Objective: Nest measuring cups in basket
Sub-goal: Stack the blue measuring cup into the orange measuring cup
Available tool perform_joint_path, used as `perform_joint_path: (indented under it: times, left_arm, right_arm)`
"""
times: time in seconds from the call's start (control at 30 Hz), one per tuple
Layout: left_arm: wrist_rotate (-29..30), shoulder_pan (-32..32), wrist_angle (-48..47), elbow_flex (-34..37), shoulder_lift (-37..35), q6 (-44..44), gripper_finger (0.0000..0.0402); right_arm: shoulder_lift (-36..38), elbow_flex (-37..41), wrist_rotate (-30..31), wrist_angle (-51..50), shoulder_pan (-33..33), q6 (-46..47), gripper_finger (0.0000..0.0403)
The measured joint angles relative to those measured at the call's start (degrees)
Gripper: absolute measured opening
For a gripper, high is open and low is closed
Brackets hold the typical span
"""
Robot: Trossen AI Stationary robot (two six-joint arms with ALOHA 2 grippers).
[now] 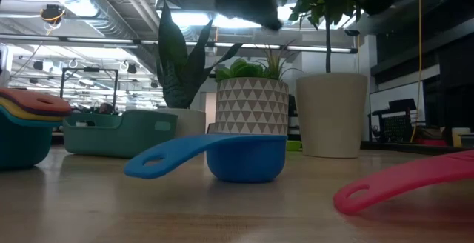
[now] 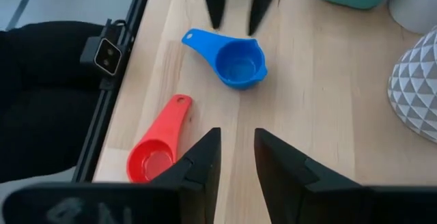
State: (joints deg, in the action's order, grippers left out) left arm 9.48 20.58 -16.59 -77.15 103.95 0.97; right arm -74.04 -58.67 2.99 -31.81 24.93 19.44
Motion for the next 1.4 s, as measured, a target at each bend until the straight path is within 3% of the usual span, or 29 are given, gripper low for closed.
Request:
perform_joint_path:
  times: [0.63, 0.87, 0.97, 1.13, 1.4]
  left_arm:
    - [1.3, -1.95, -7.13, -0.03, 8.83, 6.6, 0.014]
    - [-2.06, -2.08, -8.48, 0.05, 10.3, 9.52, 0.0138]
    - [-0.24, -2.06, -8.18, 0.05, 10.22, 11.95, 0.0135]
    - [1.19, -2.1, -8.55, 0.01, 9.74, 15.24, 0.0107]
    - [-0.01, -2.06, -10.68, 0.01, 9.76, 16.27, 0.0025]
  right_arm:
    - [0.0, -0.01, 0.01, 2.07, 0.0, -0.24, 0.0094]
    - [0.0, 0.01, 0.01, 2.49, 0.0, -0.39, 0.0094]
    - [0.0, -0.01, 0.01, 2.46, 0.0, -0.39, 0.0094]
    - [0.0, -0.01, 0.01, 2.45, 0.0, -0.39, 0.0094]
    - [-0.02, -0.01, 0.01, 2.44, 0.0, -0.39, 0.0094]
